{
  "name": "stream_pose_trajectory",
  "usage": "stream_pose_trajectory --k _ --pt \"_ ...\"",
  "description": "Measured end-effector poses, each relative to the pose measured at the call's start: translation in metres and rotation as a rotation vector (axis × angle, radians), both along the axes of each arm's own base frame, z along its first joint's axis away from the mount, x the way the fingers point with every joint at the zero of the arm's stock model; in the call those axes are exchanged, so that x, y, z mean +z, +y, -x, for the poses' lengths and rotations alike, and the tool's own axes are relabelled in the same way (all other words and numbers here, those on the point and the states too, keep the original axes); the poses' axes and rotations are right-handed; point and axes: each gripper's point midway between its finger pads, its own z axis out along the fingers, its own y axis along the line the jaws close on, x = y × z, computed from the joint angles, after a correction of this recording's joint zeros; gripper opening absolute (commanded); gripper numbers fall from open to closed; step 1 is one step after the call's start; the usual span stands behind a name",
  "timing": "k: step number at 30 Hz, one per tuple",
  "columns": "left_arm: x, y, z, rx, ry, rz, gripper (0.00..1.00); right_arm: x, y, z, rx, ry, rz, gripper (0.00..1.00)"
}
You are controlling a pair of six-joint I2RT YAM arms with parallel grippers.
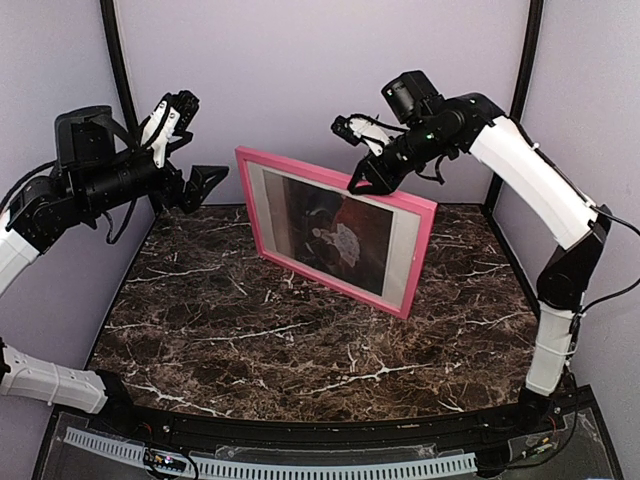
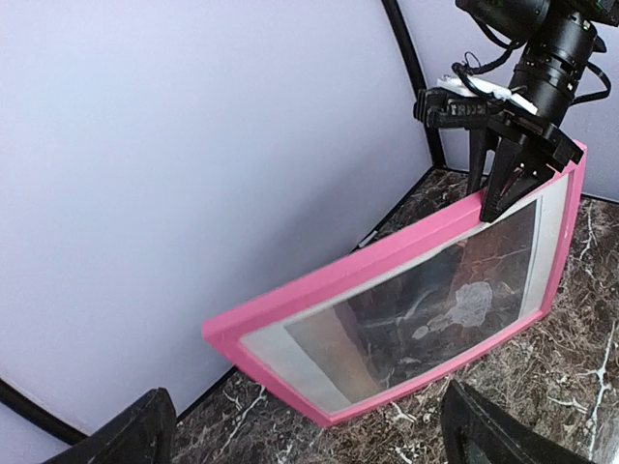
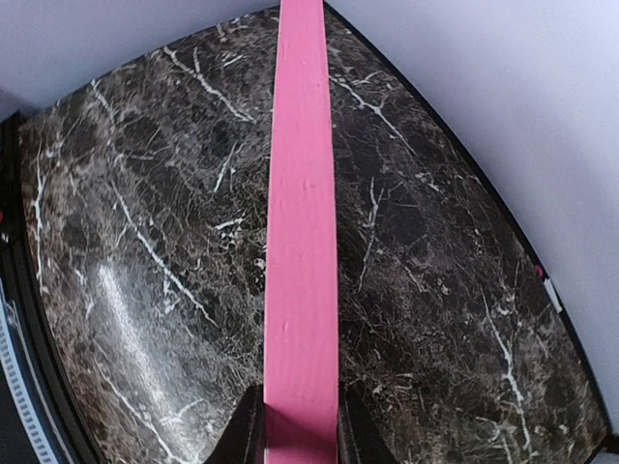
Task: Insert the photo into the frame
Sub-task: Turn over the photo frame at the center of the board.
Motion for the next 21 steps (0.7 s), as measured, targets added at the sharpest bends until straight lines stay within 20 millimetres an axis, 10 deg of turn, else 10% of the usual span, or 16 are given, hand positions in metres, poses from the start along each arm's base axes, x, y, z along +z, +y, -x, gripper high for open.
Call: stream_pose_trajectory --k 13,21 --pt "-0.107 0.007 -0.013 0.132 0.228 0.020 0.98 -0.018 -0.042 -0.094 -0.520 0.352 -0.369 0.00" --pt "-0.136 0.006 -0.010 0.143 0.296 0.070 0.97 -0.048 -0.056 -0.100 -0.662 0.465 -0.529 0.00"
